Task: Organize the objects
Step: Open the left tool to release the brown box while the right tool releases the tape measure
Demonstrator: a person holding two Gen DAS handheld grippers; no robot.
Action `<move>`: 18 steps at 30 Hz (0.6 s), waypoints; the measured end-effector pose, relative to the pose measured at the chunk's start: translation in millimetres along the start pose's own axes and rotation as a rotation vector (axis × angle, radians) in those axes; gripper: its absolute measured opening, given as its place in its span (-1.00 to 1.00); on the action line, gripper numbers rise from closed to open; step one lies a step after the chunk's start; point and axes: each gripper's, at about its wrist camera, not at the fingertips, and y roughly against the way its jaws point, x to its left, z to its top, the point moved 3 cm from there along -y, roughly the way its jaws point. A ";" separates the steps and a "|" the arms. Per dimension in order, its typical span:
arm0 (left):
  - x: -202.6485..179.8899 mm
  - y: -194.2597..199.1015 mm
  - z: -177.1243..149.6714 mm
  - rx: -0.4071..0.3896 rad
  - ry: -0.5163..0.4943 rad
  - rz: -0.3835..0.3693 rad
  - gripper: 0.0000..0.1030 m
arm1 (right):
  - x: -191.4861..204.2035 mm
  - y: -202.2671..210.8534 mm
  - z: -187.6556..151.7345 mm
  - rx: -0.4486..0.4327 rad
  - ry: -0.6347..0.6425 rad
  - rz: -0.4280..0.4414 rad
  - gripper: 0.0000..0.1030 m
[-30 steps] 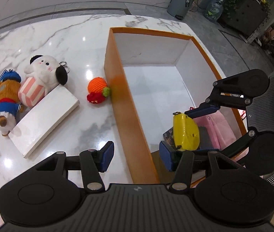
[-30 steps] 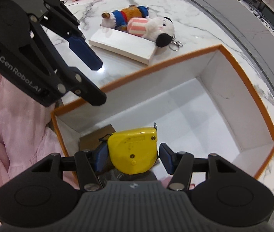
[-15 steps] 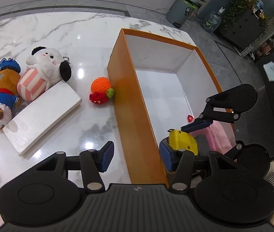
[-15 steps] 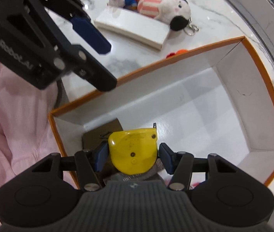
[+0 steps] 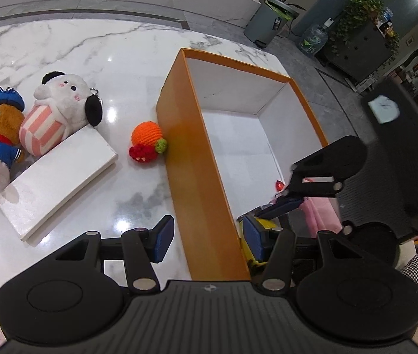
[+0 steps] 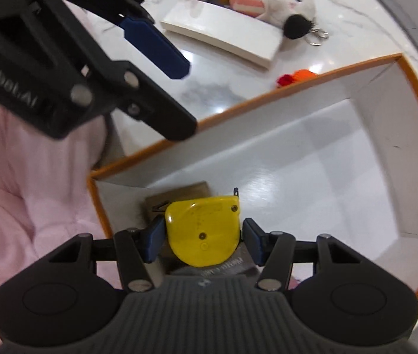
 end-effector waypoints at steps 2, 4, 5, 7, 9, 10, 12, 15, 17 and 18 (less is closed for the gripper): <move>-0.9 -0.4 0.3 0.001 -0.004 -0.001 0.12 | 0.3 -4.4 2.2 0.011 0.011 0.017 0.14; -1.0 -0.7 0.6 0.001 -0.006 -0.002 0.10 | 0.6 -8.2 4.4 0.021 0.016 0.028 0.14; -0.7 -0.9 0.6 0.002 -0.006 -0.002 0.10 | 1.0 -9.9 5.1 0.024 0.022 0.034 0.14; -0.2 -2.0 1.0 0.004 -0.005 -0.001 0.10 | 2.7 -10.9 6.6 0.017 0.034 0.044 0.14; 0.1 -3.9 1.8 0.008 -0.002 0.002 0.10 | 5.6 -9.6 9.1 0.000 0.043 0.051 0.14; 0.1 -4.8 2.2 0.010 -0.002 0.002 0.10 | 6.5 -9.7 10.6 -0.005 0.045 0.056 0.14; 0.0 -6.0 2.9 0.012 -0.001 0.001 0.10 | 8.1 -11.3 15.0 -0.013 0.054 0.060 0.14; -0.1 -6.1 3.0 0.012 0.000 0.003 0.10 | 7.8 -12.9 20.7 -0.016 0.064 0.066 0.14; -0.3 -6.1 4.1 0.011 -0.001 0.004 0.10 | 5.2 -15.0 25.9 -0.006 0.058 0.077 0.15; -0.3 -6.0 4.5 0.011 -0.001 0.005 0.09 | 4.3 -15.8 27.0 -0.004 0.056 0.083 0.16</move>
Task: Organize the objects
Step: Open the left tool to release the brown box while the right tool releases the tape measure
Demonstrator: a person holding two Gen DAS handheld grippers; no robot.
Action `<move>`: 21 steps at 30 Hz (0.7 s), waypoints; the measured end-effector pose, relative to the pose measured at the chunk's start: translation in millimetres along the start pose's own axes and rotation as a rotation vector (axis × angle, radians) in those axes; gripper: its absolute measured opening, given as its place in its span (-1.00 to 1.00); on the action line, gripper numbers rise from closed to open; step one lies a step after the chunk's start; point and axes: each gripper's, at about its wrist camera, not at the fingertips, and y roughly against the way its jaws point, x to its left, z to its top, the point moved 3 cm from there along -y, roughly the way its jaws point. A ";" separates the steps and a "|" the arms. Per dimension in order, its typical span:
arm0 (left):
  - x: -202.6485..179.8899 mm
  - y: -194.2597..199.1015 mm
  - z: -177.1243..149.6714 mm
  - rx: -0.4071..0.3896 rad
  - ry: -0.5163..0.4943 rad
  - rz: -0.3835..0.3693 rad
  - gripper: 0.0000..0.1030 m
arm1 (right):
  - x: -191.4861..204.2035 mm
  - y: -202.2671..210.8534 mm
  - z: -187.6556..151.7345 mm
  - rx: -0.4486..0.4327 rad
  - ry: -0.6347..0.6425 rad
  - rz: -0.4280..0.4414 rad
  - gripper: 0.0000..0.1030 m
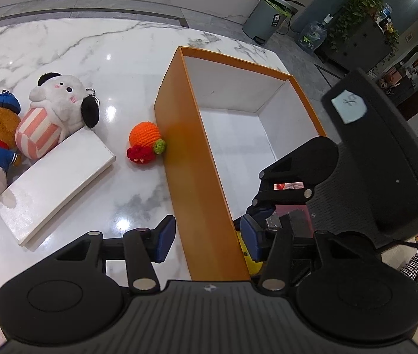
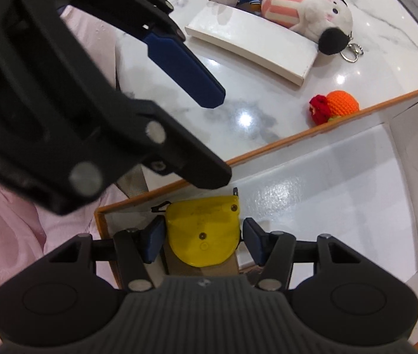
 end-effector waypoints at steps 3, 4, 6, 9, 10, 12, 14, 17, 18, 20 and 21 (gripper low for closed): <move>0.0 0.0 0.3 0.000 0.001 0.001 0.09 | -1.1 -0.7 1.7 -0.004 -0.007 0.033 0.18; 0.0 0.0 0.7 0.001 0.001 0.002 0.09 | -2.0 -0.9 1.6 -0.003 -0.014 0.039 0.18; 0.2 -0.5 1.4 0.003 0.002 0.004 0.10 | -3.8 0.3 1.1 -0.012 -0.030 0.061 0.20; 0.5 -0.8 1.3 0.004 0.002 0.006 0.10 | -5.1 5.3 0.5 -0.034 -0.062 0.106 0.25; 0.5 -0.9 1.4 0.004 0.002 0.006 0.09 | -5.1 6.7 0.0 -0.038 -0.062 0.102 0.25; 0.4 -1.1 1.0 0.003 0.002 0.006 0.09 | -6.9 10.2 -1.4 -0.049 -0.076 0.095 0.14; 0.8 -1.1 0.8 0.001 0.004 0.007 0.10 | -11.0 13.9 -3.5 -0.058 -0.107 0.104 0.03; 1.8 -1.9 0.2 0.001 0.012 0.015 0.10 | -20.9 16.7 -9.7 -0.063 -0.187 0.125 0.02; 2.1 -2.3 0.1 0.001 0.012 0.016 0.10 | -24.6 16.4 -12.0 -0.066 -0.223 0.134 0.02; 1.6 -2.1 -0.3 0.001 0.010 0.013 0.10 | -31.4 13.9 -16.7 -0.072 -0.299 0.149 0.02; 0.9 -2.5 -0.5 0.003 0.006 0.010 0.10 | -33.6 12.3 -18.8 -0.074 -0.332 0.152 0.02</move>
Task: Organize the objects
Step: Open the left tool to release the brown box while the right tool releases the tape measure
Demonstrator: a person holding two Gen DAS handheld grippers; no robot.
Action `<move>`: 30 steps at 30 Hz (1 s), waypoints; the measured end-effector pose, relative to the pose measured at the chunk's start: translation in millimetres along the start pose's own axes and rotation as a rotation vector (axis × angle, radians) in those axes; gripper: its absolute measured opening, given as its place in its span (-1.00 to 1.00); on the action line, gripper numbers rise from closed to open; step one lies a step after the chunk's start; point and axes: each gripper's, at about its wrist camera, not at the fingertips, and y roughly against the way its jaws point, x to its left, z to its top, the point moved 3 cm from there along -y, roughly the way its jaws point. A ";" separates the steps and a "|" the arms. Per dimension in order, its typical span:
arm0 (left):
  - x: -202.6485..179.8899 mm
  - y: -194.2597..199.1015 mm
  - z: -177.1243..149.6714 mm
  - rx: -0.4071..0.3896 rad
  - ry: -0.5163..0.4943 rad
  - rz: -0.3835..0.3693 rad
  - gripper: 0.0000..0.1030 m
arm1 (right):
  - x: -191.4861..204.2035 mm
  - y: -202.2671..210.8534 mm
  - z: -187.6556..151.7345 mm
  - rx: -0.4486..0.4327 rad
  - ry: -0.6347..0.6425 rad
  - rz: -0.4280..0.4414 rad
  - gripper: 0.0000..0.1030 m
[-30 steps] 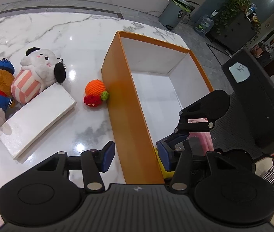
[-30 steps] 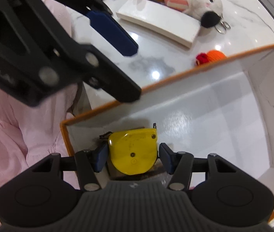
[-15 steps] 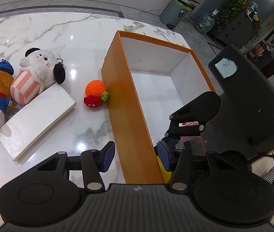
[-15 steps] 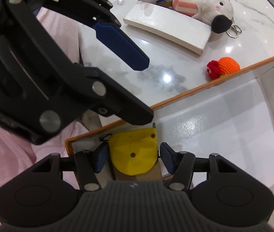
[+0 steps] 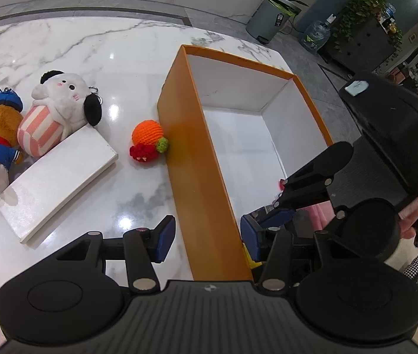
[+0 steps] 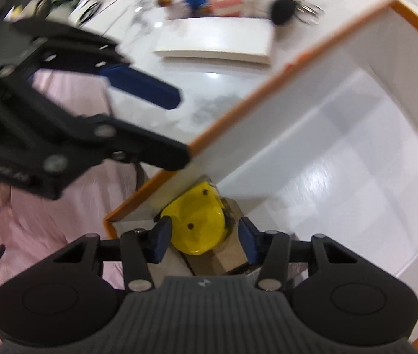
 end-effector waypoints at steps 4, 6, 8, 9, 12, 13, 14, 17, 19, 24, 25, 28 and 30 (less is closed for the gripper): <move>-4.8 -3.2 -3.1 0.014 -0.023 -0.003 -0.12 | -4.4 -4.1 -6.2 -0.011 -0.069 0.023 -0.13; -8.4 -4.2 -4.8 0.021 -0.035 -0.010 -0.23 | -5.8 -4.4 -9.1 -0.025 -0.107 0.044 -0.16; -11.9 -5.6 -5.9 0.026 -0.050 -0.013 -0.35 | -6.8 -3.5 -11.3 -0.040 -0.145 0.047 -0.19; -13.5 -6.5 -6.7 0.028 -0.057 -0.014 -0.37 | -6.9 -2.3 -11.3 -0.052 -0.159 0.045 -0.23; -18.4 -8.8 -9.6 0.036 -0.071 -0.026 -0.44 | -3.4 1.1 -17.6 -0.091 -0.212 0.030 -0.33; -19.8 -9.6 -10.6 0.041 -0.075 -0.033 -0.45 | -1.8 3.4 -19.6 -0.103 -0.220 0.024 -0.36; -21.5 -10.3 -11.4 0.045 -0.078 -0.040 -0.45 | 3.8 5.2 -27.2 -0.113 -0.228 0.018 -0.42; -24.9 -10.7 -11.9 0.043 -0.086 -0.027 -0.45 | -0.3 10.9 -27.9 -0.145 -0.257 0.024 -0.59; -24.9 -10.6 -11.2 0.045 -0.082 -0.027 -0.45 | 1.9 19.8 -29.5 -0.170 -0.273 0.050 -0.75; -25.2 -8.6 -9.8 0.036 -0.077 -0.025 -0.48 | 12.8 20.8 -27.8 -0.180 -0.237 0.077 -0.98; -24.9 -8.0 -9.2 0.033 -0.076 -0.025 -0.48 | 13.4 20.0 -26.3 -0.180 -0.230 0.073 -0.97; -25.3 -6.2 -7.0 0.025 -0.078 -0.024 -0.48 | 11.6 19.0 -20.5 -0.186 -0.219 0.051 -0.96; -25.4 -5.7 -5.8 0.020 -0.079 -0.027 -0.48 | 9.8 18.5 -20.8 -0.179 -0.198 0.015 -0.93</move>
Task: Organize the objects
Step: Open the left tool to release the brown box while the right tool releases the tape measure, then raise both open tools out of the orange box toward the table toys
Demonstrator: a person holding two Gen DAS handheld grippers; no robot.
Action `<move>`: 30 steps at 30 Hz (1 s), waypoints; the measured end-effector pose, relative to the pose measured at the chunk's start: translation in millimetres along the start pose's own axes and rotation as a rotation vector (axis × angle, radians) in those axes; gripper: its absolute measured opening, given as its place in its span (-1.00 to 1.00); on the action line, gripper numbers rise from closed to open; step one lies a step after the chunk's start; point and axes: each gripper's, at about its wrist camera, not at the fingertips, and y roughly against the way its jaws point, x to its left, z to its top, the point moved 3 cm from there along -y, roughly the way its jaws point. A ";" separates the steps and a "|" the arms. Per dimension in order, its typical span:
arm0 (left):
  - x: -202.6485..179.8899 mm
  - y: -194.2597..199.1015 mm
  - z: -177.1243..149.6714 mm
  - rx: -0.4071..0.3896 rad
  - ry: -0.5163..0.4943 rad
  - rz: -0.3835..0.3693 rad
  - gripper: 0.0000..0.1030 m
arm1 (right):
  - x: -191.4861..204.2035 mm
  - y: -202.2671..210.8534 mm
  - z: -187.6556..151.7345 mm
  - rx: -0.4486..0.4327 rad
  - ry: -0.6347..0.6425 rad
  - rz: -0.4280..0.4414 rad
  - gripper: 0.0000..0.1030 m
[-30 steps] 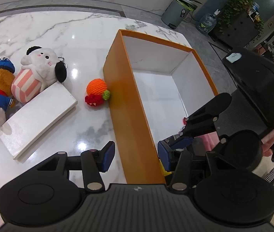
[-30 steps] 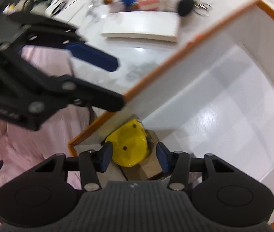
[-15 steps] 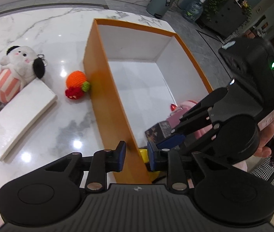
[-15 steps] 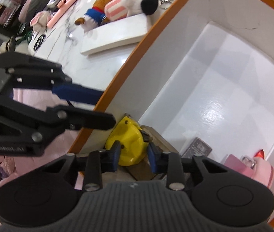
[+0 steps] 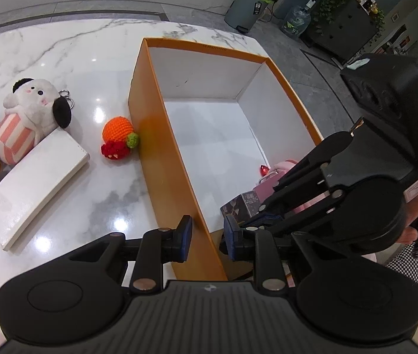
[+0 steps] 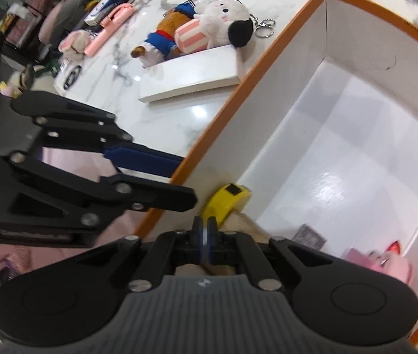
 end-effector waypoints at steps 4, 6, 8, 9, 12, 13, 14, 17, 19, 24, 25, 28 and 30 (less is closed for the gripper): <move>3.9 2.6 4.3 -0.022 0.021 -0.003 -0.48 | -3.9 2.2 2.1 -0.036 0.041 -0.075 -0.82; 6.4 3.3 6.6 -0.028 0.031 -0.004 -0.48 | -8.4 1.5 7.8 -0.064 0.035 -0.071 -0.81; 8.4 3.4 8.1 -0.030 0.039 -0.008 -0.48 | -12.7 -1.9 13.7 -0.082 0.026 -0.073 -0.81; 9.4 3.2 8.6 -0.030 0.044 -0.009 -0.48 | -15.2 -4.2 16.8 -0.095 0.020 -0.080 -0.81; 13.8 1.6 9.3 -0.031 0.047 0.020 -0.50 | -22.6 -14.7 24.0 -0.101 -0.008 -0.078 -0.81; 16.0 1.7 9.6 -0.031 0.055 0.016 -0.50 | -24.7 -17.9 24.6 -0.094 -0.016 -0.075 -0.83; 17.9 1.8 10.0 -0.029 0.062 0.007 -0.50 | -26.4 -21.0 24.6 -0.087 -0.022 -0.068 -0.86; 20.1 0.0 10.6 -0.023 0.071 -0.014 -0.48 | -30.1 -24.2 22.2 -0.076 -0.038 -0.062 -0.86; 20.0 -2.0 11.1 -0.024 0.075 -0.017 -0.48 | -31.7 -27.6 18.8 -0.069 -0.045 -0.061 -0.86; 19.2 -5.0 10.0 -0.018 0.074 -0.018 -0.48 | -27.9 -32.4 14.3 -0.054 -0.051 -0.021 -0.86; 19.2 -5.1 9.5 -0.017 0.074 -0.017 -0.48 | -26.1 -33.5 13.7 -0.046 -0.046 -0.019 -0.87; 20.2 -4.8 8.2 -0.016 0.080 -0.017 -0.48 | -21.8 -35.2 11.5 -0.030 -0.039 -0.015 -0.87; 20.2 -4.8 8.1 -0.016 0.078 -0.016 -0.48 | -19.9 -34.7 11.3 -0.028 -0.037 -0.017 -0.87</move>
